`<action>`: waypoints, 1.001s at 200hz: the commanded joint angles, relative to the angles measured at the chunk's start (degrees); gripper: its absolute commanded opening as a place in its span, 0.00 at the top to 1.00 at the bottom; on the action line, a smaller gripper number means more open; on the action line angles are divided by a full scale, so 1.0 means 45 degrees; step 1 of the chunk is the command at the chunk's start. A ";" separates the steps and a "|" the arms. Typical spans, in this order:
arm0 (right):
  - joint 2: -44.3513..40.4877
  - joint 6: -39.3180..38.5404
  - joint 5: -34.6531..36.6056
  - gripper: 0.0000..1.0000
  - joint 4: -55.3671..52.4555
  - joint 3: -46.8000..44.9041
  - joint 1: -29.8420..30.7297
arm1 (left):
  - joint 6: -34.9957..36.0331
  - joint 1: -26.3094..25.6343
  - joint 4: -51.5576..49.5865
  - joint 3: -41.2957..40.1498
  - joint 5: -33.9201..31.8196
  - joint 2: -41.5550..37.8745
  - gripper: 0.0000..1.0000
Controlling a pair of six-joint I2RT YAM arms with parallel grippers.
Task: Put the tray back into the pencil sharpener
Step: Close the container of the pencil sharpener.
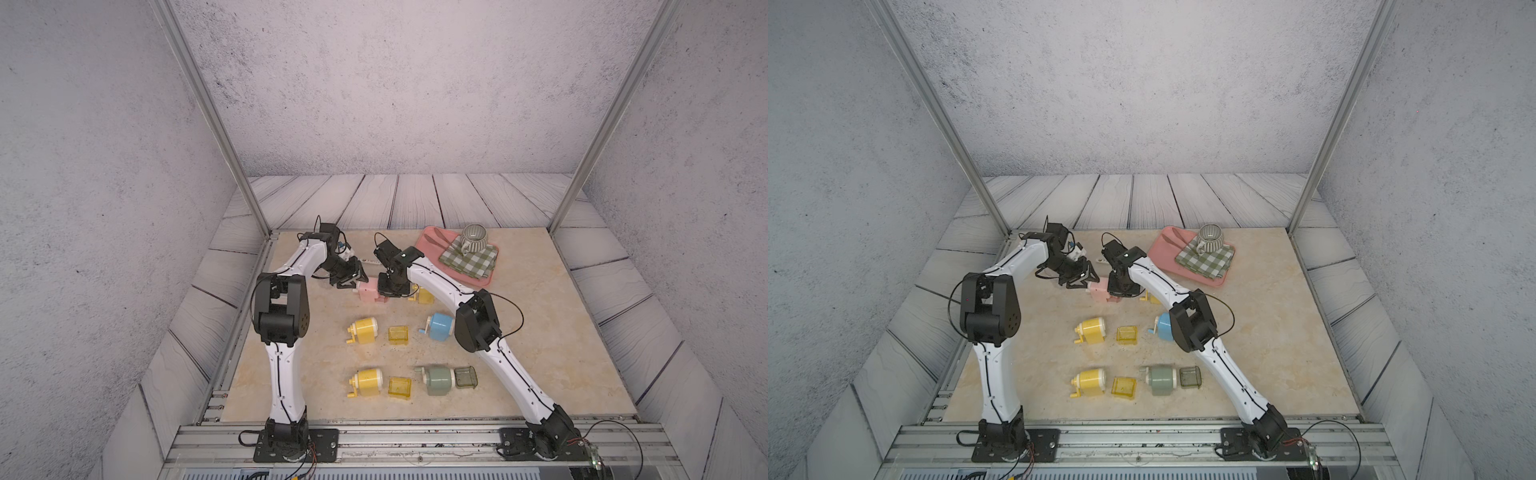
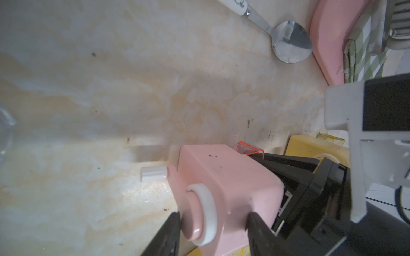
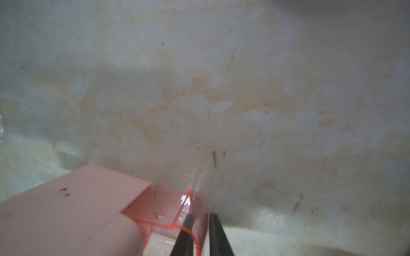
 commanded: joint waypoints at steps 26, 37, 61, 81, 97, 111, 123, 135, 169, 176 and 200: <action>-0.1391 0.0519 -0.0048 0.73 0.0137 -0.0556 -0.0211 | 0.0061 -0.0022 -0.0225 -0.0239 -0.0124 -0.0013 0.48; -0.1620 0.0520 0.0025 0.70 0.0151 -0.0732 -0.0260 | 0.0061 -0.0001 -0.0201 -0.0295 -0.0118 -0.0053 0.48; -0.2064 0.0510 0.0127 0.66 0.0040 -0.1073 -0.0348 | 0.0045 0.0015 -0.0172 -0.0361 -0.0129 -0.0154 0.48; -0.2352 0.0493 0.0258 0.67 -0.0090 -0.1398 -0.0392 | 0.0041 0.0022 -0.0158 -0.0395 -0.0090 -0.0214 0.48; -0.2420 0.0466 0.0413 0.72 -0.0275 -0.1435 -0.0425 | 0.0039 0.0010 -0.0131 -0.0457 -0.0070 -0.0269 0.48; -0.2314 0.0466 0.0517 0.79 -0.0451 -0.1358 -0.0450 | 0.0022 0.0021 -0.0096 -0.0528 -0.0056 -0.0325 0.49; -0.2131 0.0441 0.0500 0.83 -0.0574 -0.1209 -0.0500 | 0.0002 0.0022 -0.0055 -0.0571 -0.0025 -0.0360 0.49; -0.1821 0.0427 0.0461 0.85 -0.0834 -0.0931 -0.0519 | -0.0017 0.0014 -0.0026 -0.0630 -0.0011 -0.0379 0.49; -0.1315 0.0408 0.0265 0.87 -0.0979 -0.0688 -0.0511 | -0.0029 0.0003 0.0005 -0.0749 -0.0011 -0.0464 0.49; -0.1210 0.0407 0.0236 0.87 -0.0962 -0.0632 -0.0517 | -0.0037 -0.0012 0.0026 -0.0791 -0.0010 -0.0467 0.49; -0.0883 0.0441 -0.0009 0.88 -0.1079 -0.0391 -0.0519 | -0.0031 -0.0020 0.0080 -0.0849 0.0023 -0.0487 0.50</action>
